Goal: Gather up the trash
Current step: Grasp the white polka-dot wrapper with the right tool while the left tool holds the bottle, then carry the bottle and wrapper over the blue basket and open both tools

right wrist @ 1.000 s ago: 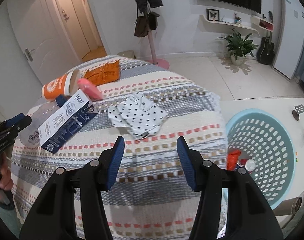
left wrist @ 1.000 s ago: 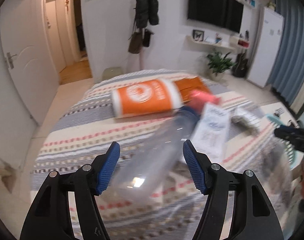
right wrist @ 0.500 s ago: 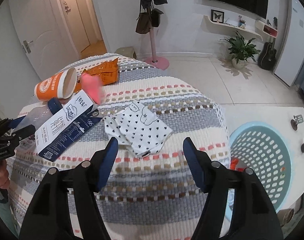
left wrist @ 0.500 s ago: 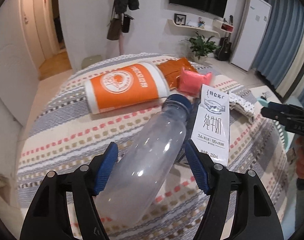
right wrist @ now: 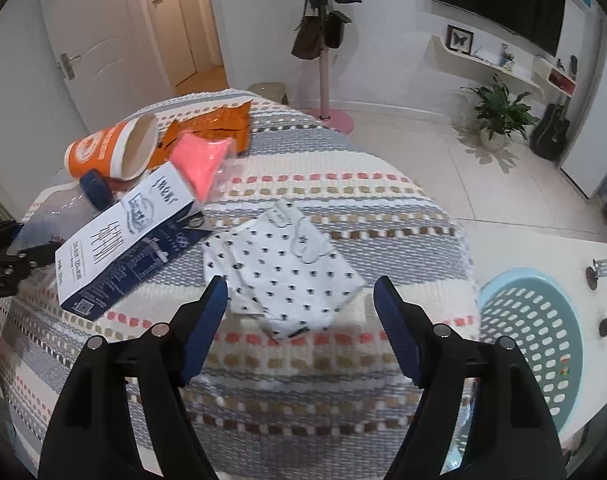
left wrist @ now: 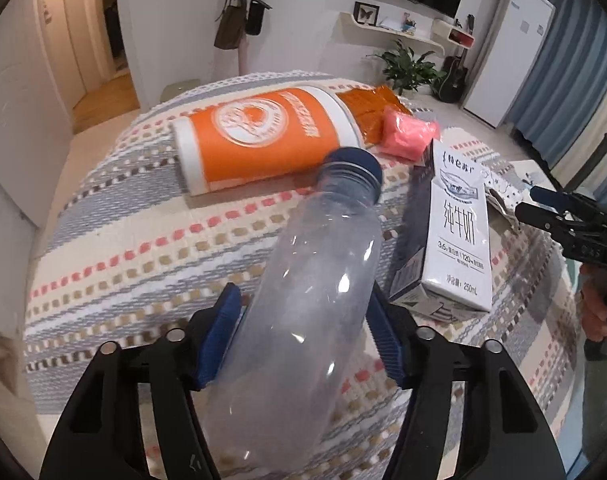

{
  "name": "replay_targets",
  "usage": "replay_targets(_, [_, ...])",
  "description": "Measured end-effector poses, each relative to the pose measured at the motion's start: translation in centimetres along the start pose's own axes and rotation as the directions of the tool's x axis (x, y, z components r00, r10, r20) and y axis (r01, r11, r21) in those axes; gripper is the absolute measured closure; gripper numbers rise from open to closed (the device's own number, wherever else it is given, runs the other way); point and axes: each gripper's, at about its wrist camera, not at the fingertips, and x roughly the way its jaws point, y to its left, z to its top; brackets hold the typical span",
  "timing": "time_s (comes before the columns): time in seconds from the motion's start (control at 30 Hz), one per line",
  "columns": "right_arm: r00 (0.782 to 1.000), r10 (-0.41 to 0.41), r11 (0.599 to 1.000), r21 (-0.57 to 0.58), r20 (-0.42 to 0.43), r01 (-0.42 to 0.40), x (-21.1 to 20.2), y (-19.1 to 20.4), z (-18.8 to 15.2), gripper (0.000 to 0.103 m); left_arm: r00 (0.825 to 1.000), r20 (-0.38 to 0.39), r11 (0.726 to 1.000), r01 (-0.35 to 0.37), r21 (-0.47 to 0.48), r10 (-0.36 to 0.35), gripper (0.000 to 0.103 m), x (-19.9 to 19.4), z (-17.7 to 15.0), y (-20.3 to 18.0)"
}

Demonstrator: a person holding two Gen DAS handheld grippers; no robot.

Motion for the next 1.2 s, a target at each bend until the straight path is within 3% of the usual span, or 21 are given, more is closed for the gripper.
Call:
replay_targets(0.17, [0.999, -0.042, 0.996, -0.081, 0.007, 0.042, -0.1, 1.9, -0.8, 0.027, 0.997, 0.034, 0.998, -0.062, 0.004, 0.062, 0.053, 0.7, 0.1, -1.8])
replay_targets(0.43, [0.999, -0.041, 0.996, -0.074, 0.005, 0.041, 1.5, 2.1, -0.3, 0.028, 0.997, 0.065, 0.996, -0.033, -0.078, 0.038, 0.056, -0.1, -0.1, -1.2])
replay_targets(0.6, [0.998, -0.067, 0.995, -0.066, 0.013, 0.068, 2.1, 1.8, -0.1, 0.076, 0.995, 0.102, 0.995, -0.013, -0.102, 0.023, 0.056, -1.3, -0.9, -1.3])
replay_targets(0.7, [0.997, -0.065, 0.996, -0.062, 0.031, 0.066, 1.6, 1.6, -0.1, 0.09, 0.991, 0.131, 0.993, 0.016, -0.118, 0.0, 0.056, -2.4, -1.4, -1.4])
replay_targets(0.93, [0.988, -0.059, 0.997, -0.045, 0.142, 0.066, -2.9, 1.3, -0.1, 0.096, 0.975, 0.219, 0.993, 0.048, -0.107, -0.024, 0.056, -6.1, -1.7, -3.5])
replay_targets(1.2, [0.958, -0.092, 0.996, 0.011, 0.27, 0.092, -9.1, -1.2, -0.3, 0.096, 0.941, 0.33, 0.996, 0.087, -0.007, -0.08, 0.056, -10.5, 0.3, -9.8])
